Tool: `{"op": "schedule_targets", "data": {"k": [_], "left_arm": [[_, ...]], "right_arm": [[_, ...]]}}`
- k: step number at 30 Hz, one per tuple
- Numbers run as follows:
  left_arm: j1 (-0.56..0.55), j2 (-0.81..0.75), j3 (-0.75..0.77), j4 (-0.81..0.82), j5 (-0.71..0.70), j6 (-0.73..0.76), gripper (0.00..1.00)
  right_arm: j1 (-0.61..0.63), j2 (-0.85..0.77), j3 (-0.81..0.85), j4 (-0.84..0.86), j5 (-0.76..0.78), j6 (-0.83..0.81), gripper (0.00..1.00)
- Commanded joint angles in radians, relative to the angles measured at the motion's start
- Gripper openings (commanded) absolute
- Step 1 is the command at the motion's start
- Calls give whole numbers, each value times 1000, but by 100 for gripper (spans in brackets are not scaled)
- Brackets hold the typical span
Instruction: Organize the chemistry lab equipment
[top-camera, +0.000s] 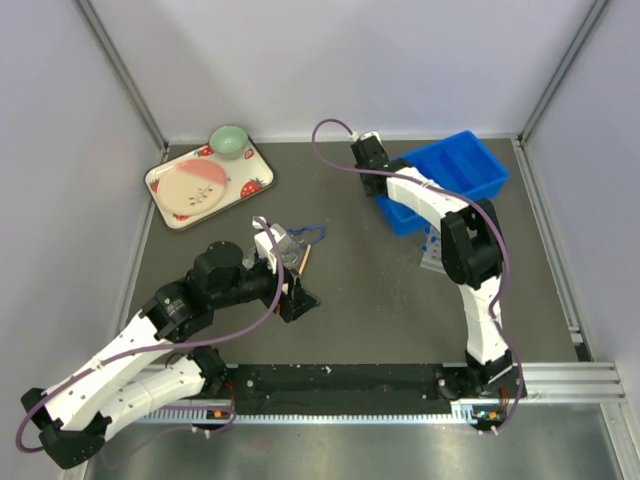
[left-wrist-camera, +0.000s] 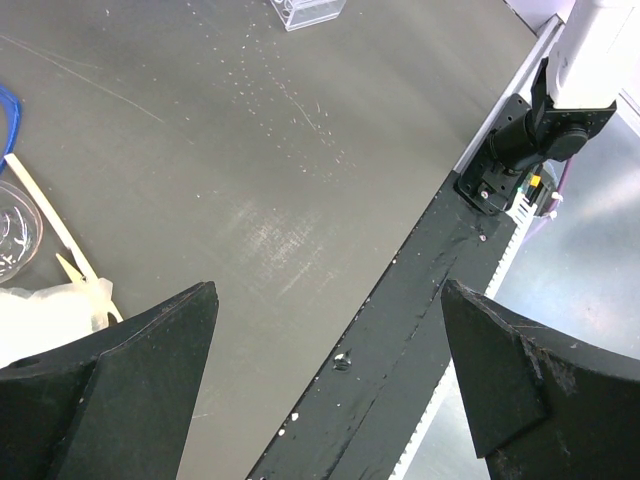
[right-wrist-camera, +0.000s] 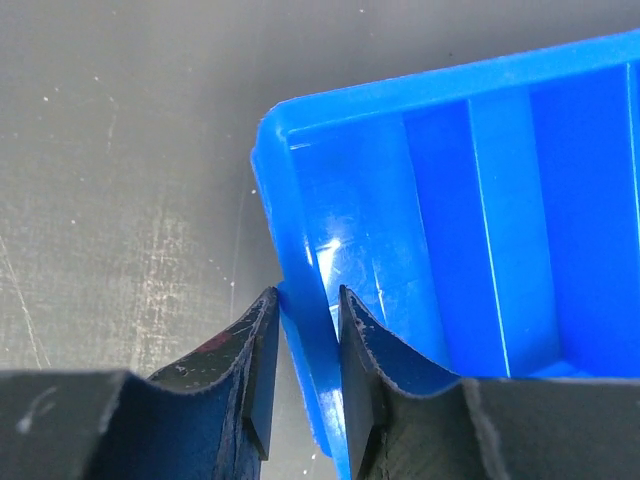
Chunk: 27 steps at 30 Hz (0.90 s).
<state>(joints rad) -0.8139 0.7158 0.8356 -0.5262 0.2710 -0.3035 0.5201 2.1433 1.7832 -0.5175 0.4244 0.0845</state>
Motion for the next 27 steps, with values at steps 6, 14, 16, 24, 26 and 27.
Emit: {"op": "schedule_targets", "data": {"k": [6, 14, 16, 24, 26, 27], "left_arm": [[-4, -15, -1, 14, -15, 3, 99], [-4, -18, -3, 12, -18, 1, 99], [-4, -18, -3, 12, -15, 0, 99], [-4, -27, -6, 11, -15, -2, 99], [-4, -29, -1, 6, -15, -2, 99], [-4, -29, -1, 6, -15, -2, 99]], "right_arm": [[-5, 62, 110, -6, -87, 47, 0], [38, 107, 208, -35, -141, 92, 0], [57, 132, 238, -50, -142, 96, 0], [124, 187, 352, -81, -164, 123, 0], [142, 201, 372, -87, -173, 130, 0], [144, 202, 375, -91, -179, 133, 0]]}}
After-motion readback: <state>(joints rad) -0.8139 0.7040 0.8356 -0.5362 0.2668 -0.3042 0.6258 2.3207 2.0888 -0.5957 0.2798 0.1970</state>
